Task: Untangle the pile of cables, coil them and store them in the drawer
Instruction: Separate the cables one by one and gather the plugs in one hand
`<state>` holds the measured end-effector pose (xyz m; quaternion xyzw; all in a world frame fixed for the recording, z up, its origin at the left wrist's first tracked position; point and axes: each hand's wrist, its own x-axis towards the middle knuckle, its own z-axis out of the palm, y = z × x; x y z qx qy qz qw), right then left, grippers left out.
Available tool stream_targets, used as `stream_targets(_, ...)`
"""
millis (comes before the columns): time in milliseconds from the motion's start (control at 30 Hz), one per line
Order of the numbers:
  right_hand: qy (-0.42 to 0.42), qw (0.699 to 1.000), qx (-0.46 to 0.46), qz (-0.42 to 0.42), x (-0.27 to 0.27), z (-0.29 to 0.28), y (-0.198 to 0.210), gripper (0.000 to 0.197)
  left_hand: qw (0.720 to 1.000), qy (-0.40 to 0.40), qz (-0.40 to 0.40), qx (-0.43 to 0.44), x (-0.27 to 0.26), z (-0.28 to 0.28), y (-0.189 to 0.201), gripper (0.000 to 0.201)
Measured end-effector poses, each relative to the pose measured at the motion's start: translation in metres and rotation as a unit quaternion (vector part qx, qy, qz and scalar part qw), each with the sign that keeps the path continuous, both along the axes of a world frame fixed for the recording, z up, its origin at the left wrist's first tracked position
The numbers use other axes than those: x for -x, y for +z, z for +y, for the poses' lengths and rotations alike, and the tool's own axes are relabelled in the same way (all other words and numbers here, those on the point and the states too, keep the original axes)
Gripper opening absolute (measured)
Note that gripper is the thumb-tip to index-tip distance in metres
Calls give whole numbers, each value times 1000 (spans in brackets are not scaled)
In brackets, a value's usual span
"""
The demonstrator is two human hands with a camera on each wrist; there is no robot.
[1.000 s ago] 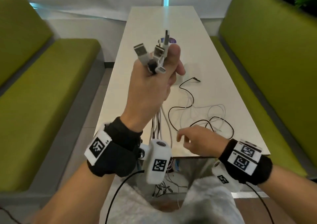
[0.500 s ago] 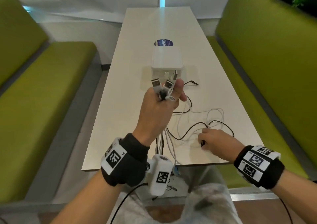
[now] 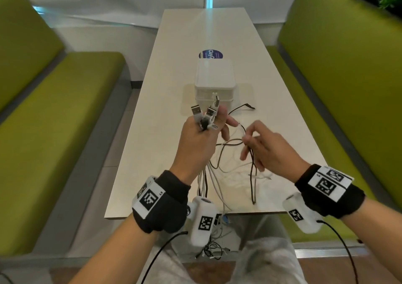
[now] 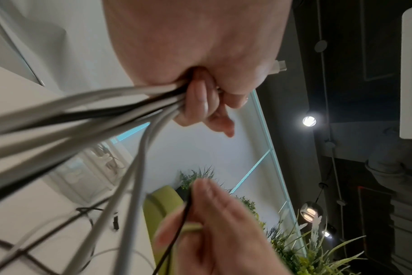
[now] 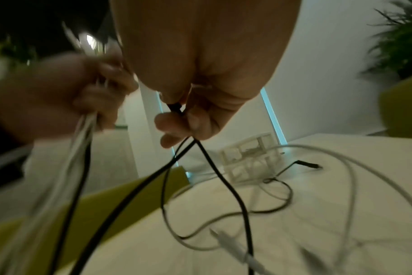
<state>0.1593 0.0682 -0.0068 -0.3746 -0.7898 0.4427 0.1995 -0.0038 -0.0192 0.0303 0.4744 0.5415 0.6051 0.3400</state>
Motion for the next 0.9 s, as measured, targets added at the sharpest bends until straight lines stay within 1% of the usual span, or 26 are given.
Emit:
stream_targets(67, -7, 996, -10, 84, 12, -1, 17, 18, 999, 19, 27, 15, -1, 4, -7, 49)
stream_targets(133, -9, 989, 1, 150, 22, -2, 28, 16, 997, 54, 53, 23, -1, 7, -14, 42)
stream_targets(200, 4, 984, 7, 178, 31, -3, 34, 5, 994, 90, 59, 28, 2, 11, -20, 37)
stream_targets(233, 12, 984, 4, 178, 34, -3, 35, 2, 992, 101, 66, 28, 3, 12, -21, 35)
stream_targets(267, 17, 984, -3, 175, 36, -4, 36, 8, 991, 108, 77, 27, 5, 12, -20, 33)
stream_targets(333, 27, 986, -24, 162, 39, -4, 35, 11, 989, 100, 105, 25, 6, 9, -17, 29)
stream_targets(400, 39, 987, -47, 149, 42, -7, 35, 14, 989, 89, 112, 21, 8, 9, -19, 18)
stream_targets(467, 44, 985, -56, 154, 45, -10, 36, 17, 992, 92, 90, 16, 10, 9, -22, 12)
stream_targets(567, 49, 985, -66, 154, 48, -14, 41, 36, 994, 97, 42, -13, 8, 6, -21, 17)
stream_targets(600, 52, 986, -74, 144, 49, -15, 41, 37, 994, 103, 36, -23, 7, 4, -19, 18)
stream_targets(667, 61, 987, -82, 123, 48, -15, 37, 26, 992, 124, 16, -34, 6, 0, -18, 21)
stream_targets(733, 73, 988, -69, 118, 45, -16, 32, 17, 988, 145, -21, -39, 10, -2, -17, 25)
stream_targets(833, 92, 987, -42, 127, 42, -18, 25, 14, 988, 137, -41, -64, 14, -8, -9, 23)
stream_targets(867, 96, 987, -55, 118, 43, -18, 23, 15, 987, 133, -49, -77, 14, -11, -5, 24)
stream_targets(900, 101, 987, -91, 89, 43, -18, 19, 18, 985, 134, -66, -89, 15, -14, 0, 26)
